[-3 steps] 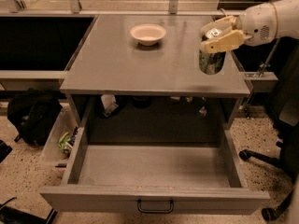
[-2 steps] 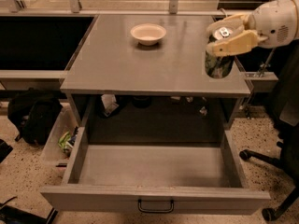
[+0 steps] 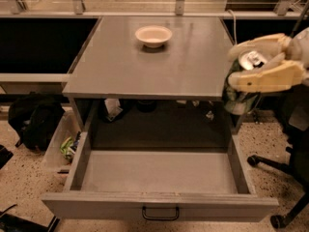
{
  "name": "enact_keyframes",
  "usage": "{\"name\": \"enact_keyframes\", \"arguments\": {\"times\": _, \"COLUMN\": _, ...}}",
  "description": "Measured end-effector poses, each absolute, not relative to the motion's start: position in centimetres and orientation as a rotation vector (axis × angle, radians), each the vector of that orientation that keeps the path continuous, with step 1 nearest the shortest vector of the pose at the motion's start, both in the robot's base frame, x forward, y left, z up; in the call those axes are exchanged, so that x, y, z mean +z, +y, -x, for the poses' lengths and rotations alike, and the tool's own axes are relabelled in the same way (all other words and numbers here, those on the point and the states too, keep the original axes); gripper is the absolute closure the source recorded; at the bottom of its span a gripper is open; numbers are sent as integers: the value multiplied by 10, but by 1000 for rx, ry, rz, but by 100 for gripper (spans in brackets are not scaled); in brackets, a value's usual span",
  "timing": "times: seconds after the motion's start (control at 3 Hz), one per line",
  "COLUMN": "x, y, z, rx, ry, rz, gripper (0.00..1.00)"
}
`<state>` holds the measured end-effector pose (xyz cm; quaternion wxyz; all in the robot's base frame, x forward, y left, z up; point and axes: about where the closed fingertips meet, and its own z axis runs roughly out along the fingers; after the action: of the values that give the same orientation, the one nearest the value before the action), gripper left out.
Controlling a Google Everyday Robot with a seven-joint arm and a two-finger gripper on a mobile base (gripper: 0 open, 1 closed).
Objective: Place green can into top drawer
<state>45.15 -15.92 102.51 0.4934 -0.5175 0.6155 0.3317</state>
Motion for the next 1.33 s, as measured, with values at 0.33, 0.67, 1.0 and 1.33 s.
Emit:
{"name": "enact_keyframes", "arguments": {"times": 0.33, "x": 965, "y": -145, "z": -439, "rx": 877, "ry": 1497, "rz": 1195, "gripper": 100}}
{"name": "enact_keyframes", "arguments": {"times": 0.67, "x": 862, "y": -121, "z": -463, "rx": 963, "ry": 1517, "rz": 1148, "gripper": 100}}
{"name": "enact_keyframes", "arguments": {"times": 1.0, "x": 772, "y": -86, "z": -510, "rx": 1036, "ry": 1530, "rz": 1121, "gripper": 100}}
{"name": "enact_keyframes", "arguments": {"times": 1.33, "x": 772, "y": -86, "z": -510, "rx": 1036, "ry": 1530, "rz": 1121, "gripper": 100}}
